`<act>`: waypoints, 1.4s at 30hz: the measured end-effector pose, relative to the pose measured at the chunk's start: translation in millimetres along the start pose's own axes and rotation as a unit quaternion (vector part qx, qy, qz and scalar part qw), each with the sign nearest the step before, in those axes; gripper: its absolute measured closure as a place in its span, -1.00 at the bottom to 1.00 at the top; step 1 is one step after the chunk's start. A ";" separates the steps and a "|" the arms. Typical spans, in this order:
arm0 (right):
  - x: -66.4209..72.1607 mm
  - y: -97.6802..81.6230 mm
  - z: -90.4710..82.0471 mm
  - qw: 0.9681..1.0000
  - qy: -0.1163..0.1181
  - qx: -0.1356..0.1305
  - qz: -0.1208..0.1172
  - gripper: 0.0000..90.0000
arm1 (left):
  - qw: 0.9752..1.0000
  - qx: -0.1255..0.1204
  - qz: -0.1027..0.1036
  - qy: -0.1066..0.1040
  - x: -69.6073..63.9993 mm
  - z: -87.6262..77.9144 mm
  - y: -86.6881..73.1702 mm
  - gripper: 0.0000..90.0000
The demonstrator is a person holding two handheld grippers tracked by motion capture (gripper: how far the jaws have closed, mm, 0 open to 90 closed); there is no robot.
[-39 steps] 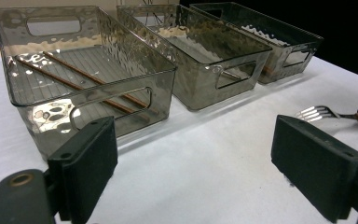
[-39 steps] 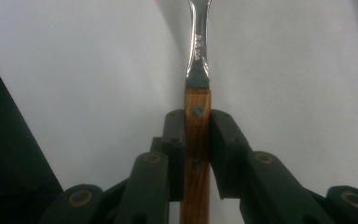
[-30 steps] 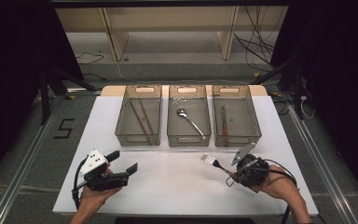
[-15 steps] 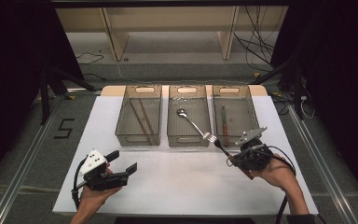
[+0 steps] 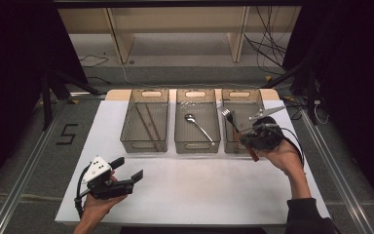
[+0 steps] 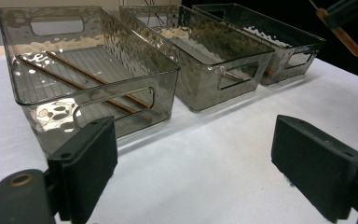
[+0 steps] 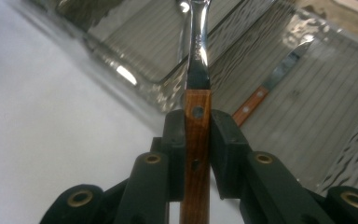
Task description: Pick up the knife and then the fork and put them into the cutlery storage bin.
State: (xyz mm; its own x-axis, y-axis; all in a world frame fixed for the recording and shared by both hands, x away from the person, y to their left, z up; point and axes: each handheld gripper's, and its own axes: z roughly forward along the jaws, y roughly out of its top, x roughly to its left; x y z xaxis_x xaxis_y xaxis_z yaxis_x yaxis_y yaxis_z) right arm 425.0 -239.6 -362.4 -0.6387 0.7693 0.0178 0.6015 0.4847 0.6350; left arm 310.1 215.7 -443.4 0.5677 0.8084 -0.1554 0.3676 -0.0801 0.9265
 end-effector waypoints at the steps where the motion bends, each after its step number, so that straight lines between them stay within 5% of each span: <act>1: -3.9 4.2 0.7 1.000 -0.002 -0.002 0.006 0.72 | 1.000 0.000 0.000 0.000 0.0 0.0 0.0 -0.70; 16: -47.9 36.2 25.5 0.993 -0.033 -0.004 0.114 0.72 | 1.000 0.002 0.000 -0.002 0.3 0.4 0.0 -0.70; 42: -70.0 33.2 64.7 0.978 -0.061 0.026 0.199 0.72 | 1.000 0.001 0.001 -0.002 0.5 -0.1 0.1 -0.70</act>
State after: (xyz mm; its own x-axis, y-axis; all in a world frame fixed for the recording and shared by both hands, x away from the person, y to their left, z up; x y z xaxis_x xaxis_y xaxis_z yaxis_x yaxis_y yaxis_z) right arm 520.7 -250.4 -392.6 -0.2893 0.9437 0.1606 0.8159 0.1554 0.5570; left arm 310.4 216.1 -443.3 0.5718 0.8056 -0.1549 0.3677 -0.0829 0.9262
